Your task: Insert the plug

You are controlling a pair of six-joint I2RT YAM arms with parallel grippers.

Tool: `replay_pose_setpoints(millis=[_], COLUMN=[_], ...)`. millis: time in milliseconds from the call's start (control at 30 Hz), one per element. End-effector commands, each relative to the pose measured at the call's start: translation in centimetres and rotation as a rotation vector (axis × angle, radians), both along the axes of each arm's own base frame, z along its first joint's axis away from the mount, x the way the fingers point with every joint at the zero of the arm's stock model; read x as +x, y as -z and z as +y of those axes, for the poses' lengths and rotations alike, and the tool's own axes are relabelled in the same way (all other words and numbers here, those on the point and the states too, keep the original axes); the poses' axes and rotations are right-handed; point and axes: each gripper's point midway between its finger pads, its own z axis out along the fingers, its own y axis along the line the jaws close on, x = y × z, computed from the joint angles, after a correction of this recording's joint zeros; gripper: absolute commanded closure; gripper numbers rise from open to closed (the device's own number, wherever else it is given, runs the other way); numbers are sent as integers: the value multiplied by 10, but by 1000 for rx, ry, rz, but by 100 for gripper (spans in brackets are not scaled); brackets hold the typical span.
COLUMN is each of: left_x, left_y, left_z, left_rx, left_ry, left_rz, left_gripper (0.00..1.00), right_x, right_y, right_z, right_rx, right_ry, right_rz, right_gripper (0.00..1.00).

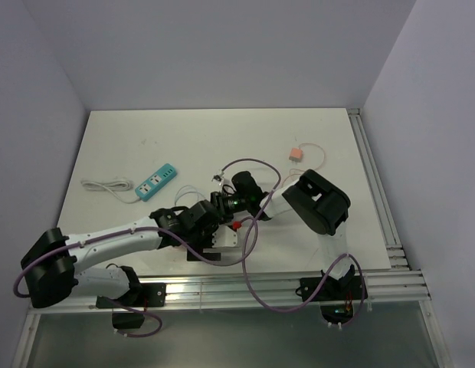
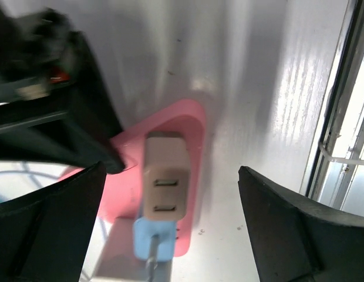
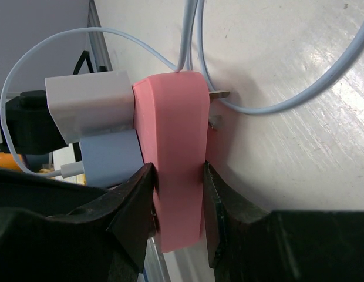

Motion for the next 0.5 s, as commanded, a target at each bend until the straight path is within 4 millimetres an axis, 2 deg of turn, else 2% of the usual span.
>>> replay_pose_setpoints(millis=[0, 33, 67, 133, 167, 233, 267, 333, 367, 400, 433, 467], left_x=[10, 12, 15, 15, 16, 14, 15, 24, 32, 39, 44, 54], left_y=[-36, -44, -62, -83, -107, -137, -162, -191, -217, -233, -247, -262], left_z=[-15, -19, -27, -35, -40, -46, -53, -52, -47, -44, -38, -27], left_rx=[-117, -147, -219, -286, -349, -431, -511, -596, -679, -733, -783, -839], left_ry=[-2, -2, -8, -4, -14, -25, -70, -162, -287, -361, -434, -568], left_rz=[-91, -107, -143, -169, -191, -211, -209, -240, -257, -278, -295, -316], left_gripper=[0, 0, 0, 0, 0, 0, 1, 1, 1, 1, 0, 0], right_x=[-6, -6, -4, -3, -3, -3, -1, 0, 1, 2, 2, 2], right_y=[-4, -6, -5, -3, -3, -3, -3, -3, -4, -7, -9, -10], right_z=[5, 6, 6, 5, 6, 6, 6, 6, 6, 7, 6, 6], right_rx=[-6, -4, -8, -14, -13, -12, -16, -20, -22, -20, -20, -20], right_ry=[-34, -34, -28, -23, -20, -15, -6, 2, 1, 7, 10, 7], right_rz=[-21, -23, -21, -16, -14, -8, -8, -7, -9, -19, -22, -24], right_gripper=[100, 100, 100, 100, 100, 100, 100, 98, 94, 90, 73, 63])
